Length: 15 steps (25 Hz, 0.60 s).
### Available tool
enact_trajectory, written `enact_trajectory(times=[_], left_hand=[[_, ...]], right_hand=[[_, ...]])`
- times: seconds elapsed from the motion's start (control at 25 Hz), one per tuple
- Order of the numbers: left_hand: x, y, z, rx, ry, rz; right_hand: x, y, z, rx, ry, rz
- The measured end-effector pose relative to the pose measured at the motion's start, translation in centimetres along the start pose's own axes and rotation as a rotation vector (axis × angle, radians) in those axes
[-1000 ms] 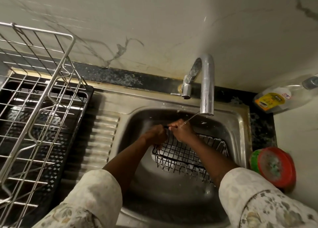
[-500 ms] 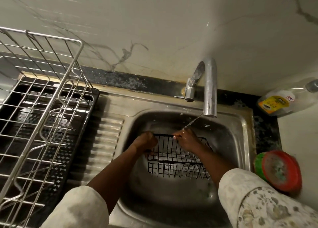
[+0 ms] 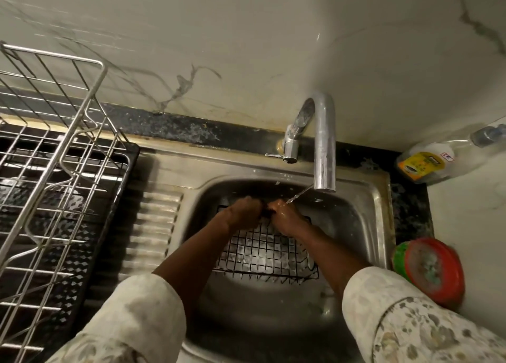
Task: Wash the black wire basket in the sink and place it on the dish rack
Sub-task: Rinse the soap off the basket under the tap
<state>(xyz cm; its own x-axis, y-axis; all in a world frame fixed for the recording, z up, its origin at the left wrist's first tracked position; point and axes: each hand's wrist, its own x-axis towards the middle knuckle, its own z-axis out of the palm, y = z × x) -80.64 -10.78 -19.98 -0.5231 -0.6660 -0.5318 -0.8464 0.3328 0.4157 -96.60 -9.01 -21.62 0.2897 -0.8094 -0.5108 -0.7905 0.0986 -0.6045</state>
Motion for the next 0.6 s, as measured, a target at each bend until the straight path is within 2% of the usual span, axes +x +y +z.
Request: enact_trajectory(times=[0.2, 0.36, 0.52, 0.6], left_hand=[[1.1, -0.7, 0.5, -0.090, -0.024, 0.066], [1.1, -1.6, 1.5, -0.147, -0.021, 0.045], [0.0, -3.1, 1.7, -0.141, -0.061, -0.044], [-0.1, -3.2, 1.8, -0.139, -0.092, -0.039]], right_hand=[[-1.0, 1.3, -0.6, -0.089, -0.022, -0.003], [-0.9, 2.0, -0.5, -0.181, -0.063, -0.030], [-1.2, 3.6, -1.7, -0.035, 0.107, 0.135], [-0.8, 4.1, -1.8, 0.018, 0.109, 0.135]])
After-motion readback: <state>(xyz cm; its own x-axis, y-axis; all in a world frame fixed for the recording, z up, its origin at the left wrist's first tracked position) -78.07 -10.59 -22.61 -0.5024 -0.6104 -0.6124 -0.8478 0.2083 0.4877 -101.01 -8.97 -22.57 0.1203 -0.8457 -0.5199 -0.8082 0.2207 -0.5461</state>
